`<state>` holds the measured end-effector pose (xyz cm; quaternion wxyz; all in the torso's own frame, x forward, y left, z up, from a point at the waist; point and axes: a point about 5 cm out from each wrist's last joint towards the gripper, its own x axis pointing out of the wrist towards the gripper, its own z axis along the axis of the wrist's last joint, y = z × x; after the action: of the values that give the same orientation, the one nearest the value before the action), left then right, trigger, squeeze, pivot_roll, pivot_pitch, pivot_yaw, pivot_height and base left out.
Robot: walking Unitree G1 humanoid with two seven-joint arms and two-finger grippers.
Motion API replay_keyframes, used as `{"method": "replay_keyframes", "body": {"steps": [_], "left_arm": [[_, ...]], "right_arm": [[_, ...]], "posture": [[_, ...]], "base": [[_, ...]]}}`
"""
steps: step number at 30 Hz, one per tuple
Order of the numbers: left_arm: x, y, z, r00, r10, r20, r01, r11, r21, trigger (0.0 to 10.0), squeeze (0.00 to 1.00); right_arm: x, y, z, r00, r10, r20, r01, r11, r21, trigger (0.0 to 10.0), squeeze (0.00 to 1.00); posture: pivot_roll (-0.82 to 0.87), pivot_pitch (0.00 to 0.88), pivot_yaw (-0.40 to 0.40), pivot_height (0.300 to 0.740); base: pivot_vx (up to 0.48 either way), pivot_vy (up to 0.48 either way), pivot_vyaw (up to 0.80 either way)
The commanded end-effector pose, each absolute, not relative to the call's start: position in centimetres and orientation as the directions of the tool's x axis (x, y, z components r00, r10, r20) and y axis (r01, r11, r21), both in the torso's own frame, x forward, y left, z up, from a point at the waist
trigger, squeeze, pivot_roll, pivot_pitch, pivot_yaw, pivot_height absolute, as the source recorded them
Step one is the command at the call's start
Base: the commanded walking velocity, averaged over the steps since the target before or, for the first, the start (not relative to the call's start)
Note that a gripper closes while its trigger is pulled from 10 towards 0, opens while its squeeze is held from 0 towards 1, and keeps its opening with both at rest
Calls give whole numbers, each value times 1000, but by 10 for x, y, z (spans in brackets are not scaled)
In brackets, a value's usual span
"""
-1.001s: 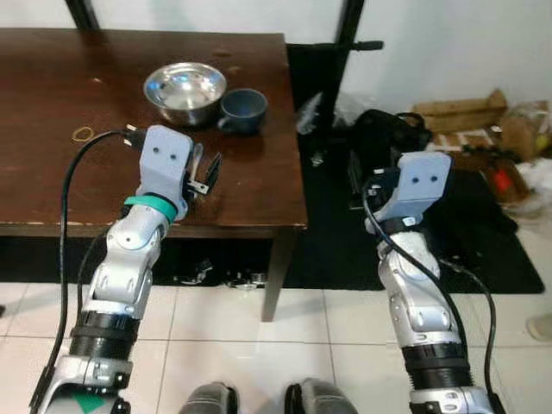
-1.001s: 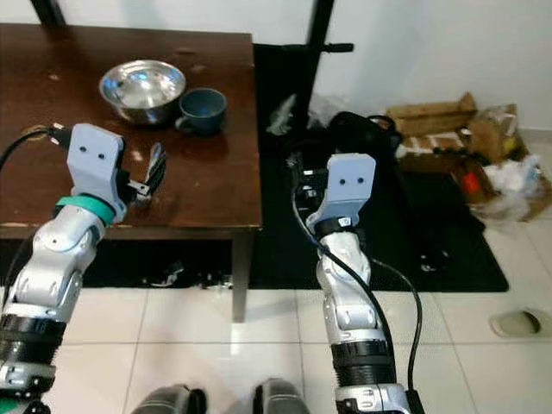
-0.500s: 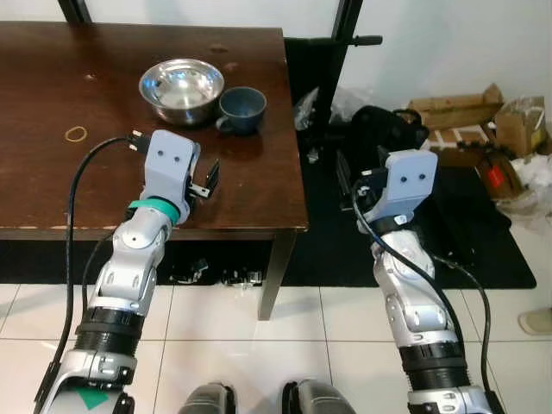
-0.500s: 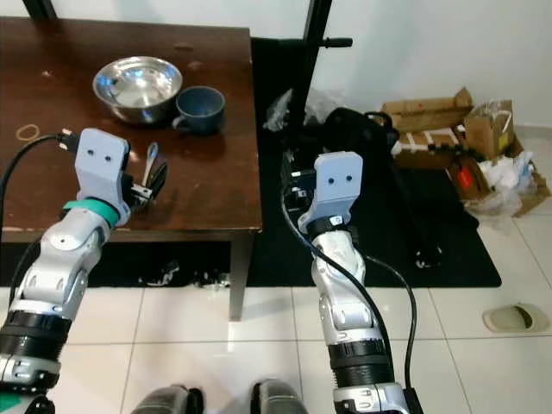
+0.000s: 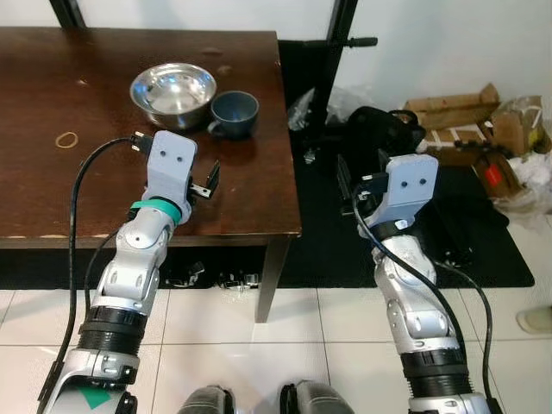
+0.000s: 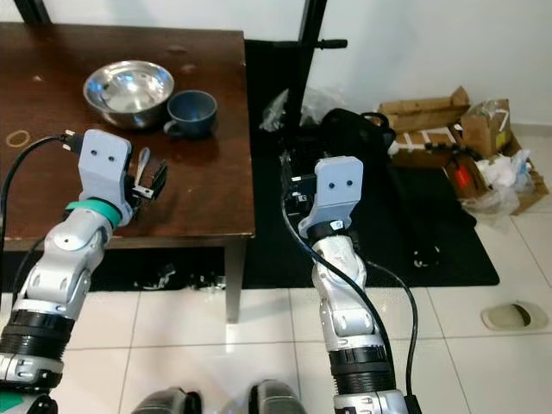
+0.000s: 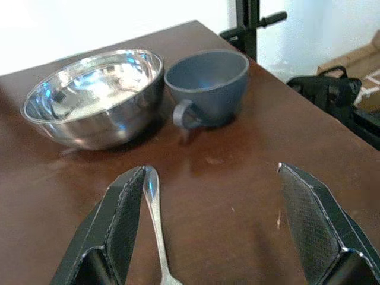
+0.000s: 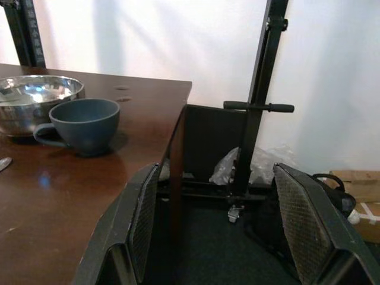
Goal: Setting the table
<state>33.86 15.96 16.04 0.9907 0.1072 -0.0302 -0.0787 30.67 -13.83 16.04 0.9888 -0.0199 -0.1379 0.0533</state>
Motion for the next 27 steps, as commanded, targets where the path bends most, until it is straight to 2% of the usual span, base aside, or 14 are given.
{"method": "replay_keyframes", "body": {"steps": [1, 9, 12, 18, 19, 21, 22, 25, 27], "left_arm": [[340, 163, 158, 990, -140, 24, 132, 969, 208, 10000, 0], [342, 166, 158, 993, -115, 2, 113, 975, 192, 10000, 0], [348, 174, 151, 997, -35, -67, 47, 982, 182, 10000, 0], [353, 180, 145, 989, 13, -144, 12, 985, 172, 10000, 0], [357, 182, 144, 984, 23, -174, 7, 985, 170, 10000, 424], [357, 182, 144, 984, 23, -174, 7, 985, 170, 10000, 424], [361, 185, 143, 979, 29, -199, 6, 985, 173, 10000, 1000], [366, 186, 142, 975, 29, -219, 11, 984, 179, 10000, 1000], [374, 188, 144, 965, 20, -260, 18, 989, 145, 10000, 1000]], "right_arm": [[304, -138, 160, 958, 110, 266, -99, 994, -53, 10000, 0], [304, -137, 161, 958, 110, 267, -99, 994, -53, 10000, 0], [303, -137, 160, 958, 112, 263, -102, 993, -52, 10000, 0], [303, -136, 160, 959, 114, 259, -104, 993, -52, 10000, 0], [302, -135, 160, 959, 116, 259, -106, 993, -50, 10000, 0], [302, -135, 160, 959, 116, 259, -106, 993, -50, 10000, 0], [302, -134, 161, 958, 121, 259, -112, 993, -48, 10000, 0], [301, -131, 162, 957, 130, 260, -122, 991, -48, 10000, 0], [300, -127, 167, 951, 150, 270, -141, 989, -52, 10000, 0]], "posture": [[3, 0, 21, 740], [3, 0, 23, 740], [3, 0, 19, 740], [4, 0, 18, 740], [6, 0, 19, 740], [6, 0, 19, 740], [9, 0, 19, 740], [8, 14, 22, 740], [5, 66, 39, 740]], "base": [[0, 0, 0], [0, 0, 0], [0, 0, 0], [0, 0, 0], [0, 0, 0], [0, 0, 0], [0, 0, 0], [0, 0, 0], [0, 0, 0]]}}
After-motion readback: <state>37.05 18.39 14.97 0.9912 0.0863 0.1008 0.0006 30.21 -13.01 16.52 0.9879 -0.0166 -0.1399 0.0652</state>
